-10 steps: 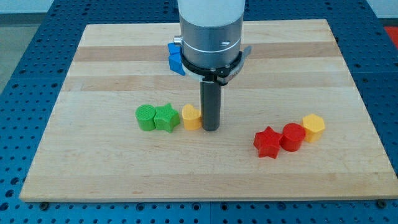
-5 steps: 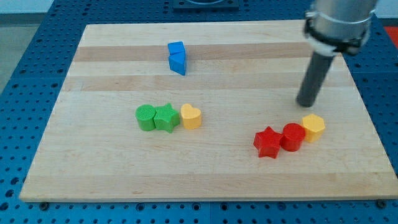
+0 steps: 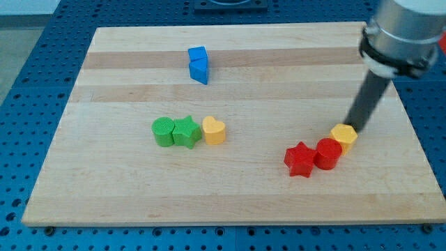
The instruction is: Push the yellow hexagon slightly up
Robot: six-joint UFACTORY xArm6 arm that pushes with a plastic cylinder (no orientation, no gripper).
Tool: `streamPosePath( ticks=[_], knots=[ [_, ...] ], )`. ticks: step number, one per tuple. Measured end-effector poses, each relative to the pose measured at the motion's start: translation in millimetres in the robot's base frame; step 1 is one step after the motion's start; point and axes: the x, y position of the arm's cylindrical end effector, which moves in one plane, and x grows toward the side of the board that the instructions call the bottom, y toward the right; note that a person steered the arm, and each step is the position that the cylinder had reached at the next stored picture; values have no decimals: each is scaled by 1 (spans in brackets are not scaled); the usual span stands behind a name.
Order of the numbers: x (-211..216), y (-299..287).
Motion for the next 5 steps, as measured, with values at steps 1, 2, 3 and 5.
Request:
streamPosePath(
  ticks=[1, 2, 3, 5],
  knots=[
    [-23, -21],
    [-10, -9],
    [23, 50],
    [107, 34]
  ],
)
